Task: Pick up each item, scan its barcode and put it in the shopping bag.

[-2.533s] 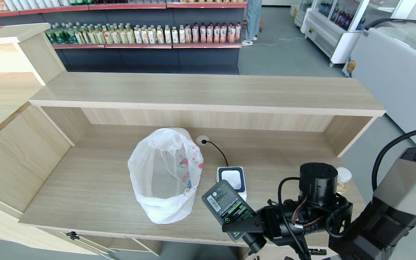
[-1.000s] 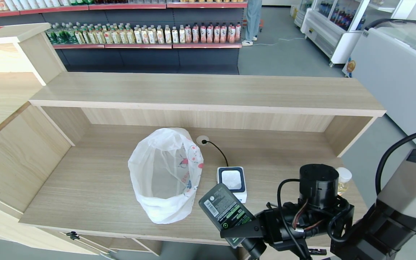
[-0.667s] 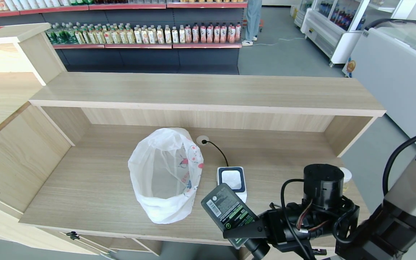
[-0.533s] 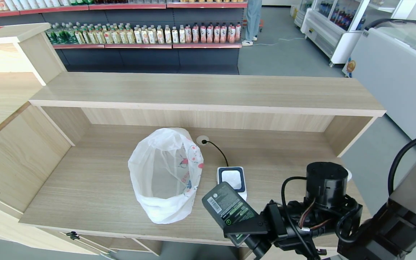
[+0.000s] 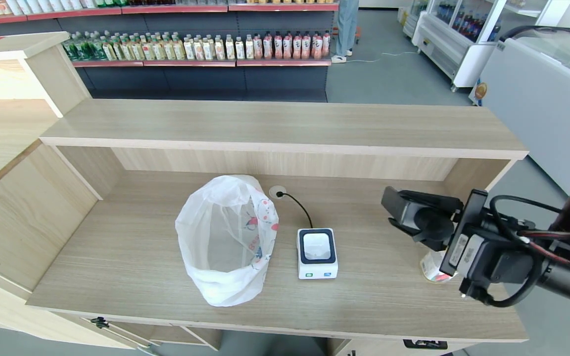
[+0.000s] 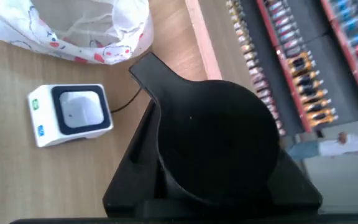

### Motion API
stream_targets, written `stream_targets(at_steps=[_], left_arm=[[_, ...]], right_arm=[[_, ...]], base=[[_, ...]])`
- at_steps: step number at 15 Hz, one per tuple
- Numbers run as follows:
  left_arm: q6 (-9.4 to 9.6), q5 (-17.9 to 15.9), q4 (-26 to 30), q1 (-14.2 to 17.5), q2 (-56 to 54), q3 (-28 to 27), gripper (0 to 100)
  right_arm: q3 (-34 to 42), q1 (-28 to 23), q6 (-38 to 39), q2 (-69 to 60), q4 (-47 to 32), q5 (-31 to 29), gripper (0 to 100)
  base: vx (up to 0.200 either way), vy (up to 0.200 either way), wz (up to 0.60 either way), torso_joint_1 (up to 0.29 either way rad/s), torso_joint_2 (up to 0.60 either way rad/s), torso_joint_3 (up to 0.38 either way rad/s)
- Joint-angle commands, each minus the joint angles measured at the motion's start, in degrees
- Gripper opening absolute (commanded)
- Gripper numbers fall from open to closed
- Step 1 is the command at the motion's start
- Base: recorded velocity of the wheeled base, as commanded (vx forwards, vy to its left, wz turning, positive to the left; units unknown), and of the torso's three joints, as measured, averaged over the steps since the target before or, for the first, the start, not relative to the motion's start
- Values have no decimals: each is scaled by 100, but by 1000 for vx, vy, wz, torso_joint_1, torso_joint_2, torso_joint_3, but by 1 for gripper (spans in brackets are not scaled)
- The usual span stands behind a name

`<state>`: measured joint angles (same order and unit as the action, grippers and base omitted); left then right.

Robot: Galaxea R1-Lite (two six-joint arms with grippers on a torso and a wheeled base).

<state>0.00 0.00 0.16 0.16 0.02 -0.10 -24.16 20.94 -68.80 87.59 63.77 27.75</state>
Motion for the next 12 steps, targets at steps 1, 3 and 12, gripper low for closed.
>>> stream_targets(at_steps=[1, 3, 12], left_arm=[[0, 0, 2, 2, -2, 1, 100], [0, 0, 2, 2, -2, 1, 100], [0, 0, 2, 2, -2, 1, 100]], right_arm=[[43, -477, 1976, -989, -893, 152, 0], [-10, -714, 3883, -1060, -1429, 126, 0], [-765, -565, 10071, 848, -1622, -1694, 0]], base=[[0, 0, 0, 0, 0, 0], [0, 0, 0, 0, 0, 0], [0, 0, 0, 0, 0, 0]])
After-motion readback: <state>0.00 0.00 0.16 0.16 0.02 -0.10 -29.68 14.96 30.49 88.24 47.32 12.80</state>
